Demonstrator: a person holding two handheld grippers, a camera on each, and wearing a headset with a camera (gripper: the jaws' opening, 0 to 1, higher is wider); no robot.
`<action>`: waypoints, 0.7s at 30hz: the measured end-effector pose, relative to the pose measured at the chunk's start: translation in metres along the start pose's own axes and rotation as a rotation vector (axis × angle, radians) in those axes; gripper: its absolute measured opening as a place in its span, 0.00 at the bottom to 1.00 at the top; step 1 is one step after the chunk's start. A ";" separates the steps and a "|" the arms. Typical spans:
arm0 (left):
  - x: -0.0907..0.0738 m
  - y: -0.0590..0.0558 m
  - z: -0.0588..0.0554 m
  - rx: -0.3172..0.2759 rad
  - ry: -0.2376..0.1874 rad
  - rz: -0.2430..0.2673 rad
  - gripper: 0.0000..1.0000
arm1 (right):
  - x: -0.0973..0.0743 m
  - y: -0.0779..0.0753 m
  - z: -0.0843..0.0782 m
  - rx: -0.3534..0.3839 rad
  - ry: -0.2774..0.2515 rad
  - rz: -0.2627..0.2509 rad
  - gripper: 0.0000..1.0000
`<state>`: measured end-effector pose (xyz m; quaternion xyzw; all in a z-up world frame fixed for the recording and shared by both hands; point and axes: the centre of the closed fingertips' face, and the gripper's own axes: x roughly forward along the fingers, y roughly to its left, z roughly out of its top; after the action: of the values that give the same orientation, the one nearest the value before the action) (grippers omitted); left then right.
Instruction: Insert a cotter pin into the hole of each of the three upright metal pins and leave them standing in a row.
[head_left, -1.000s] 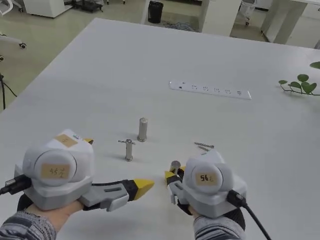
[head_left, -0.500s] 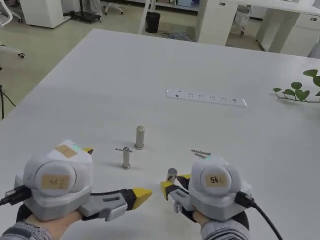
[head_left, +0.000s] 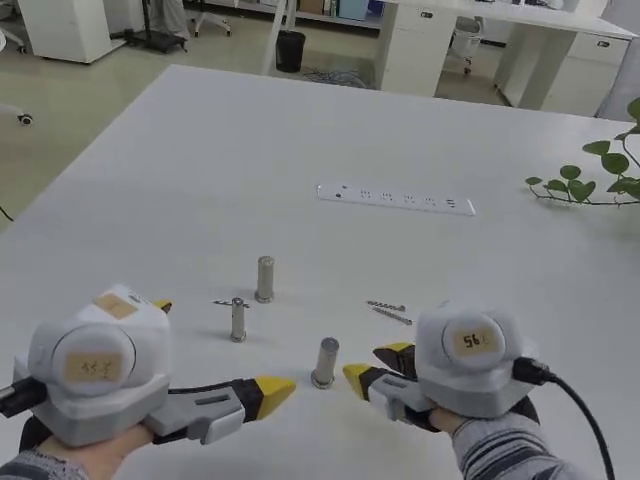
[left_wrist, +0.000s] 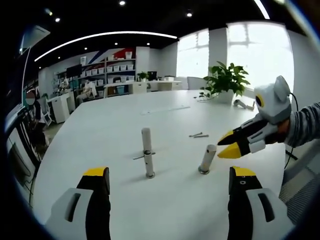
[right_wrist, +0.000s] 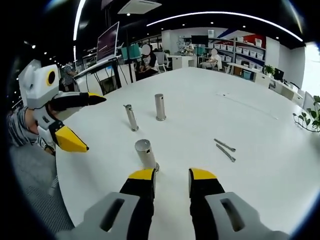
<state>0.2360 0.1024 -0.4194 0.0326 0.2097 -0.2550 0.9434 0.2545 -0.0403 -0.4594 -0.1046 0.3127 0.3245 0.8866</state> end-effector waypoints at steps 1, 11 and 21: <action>0.000 0.000 -0.001 0.003 0.006 0.001 0.99 | 0.000 -0.006 -0.002 -0.011 0.023 0.007 0.22; 0.001 -0.005 -0.003 0.023 0.019 -0.011 0.99 | 0.005 -0.046 0.005 0.043 0.084 0.044 0.22; 0.001 -0.003 -0.003 0.016 0.023 -0.009 0.98 | 0.024 -0.070 0.003 -0.011 0.162 0.050 0.20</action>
<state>0.2342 0.1000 -0.4227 0.0420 0.2185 -0.2605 0.9395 0.3151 -0.0808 -0.4730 -0.1274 0.3840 0.3388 0.8494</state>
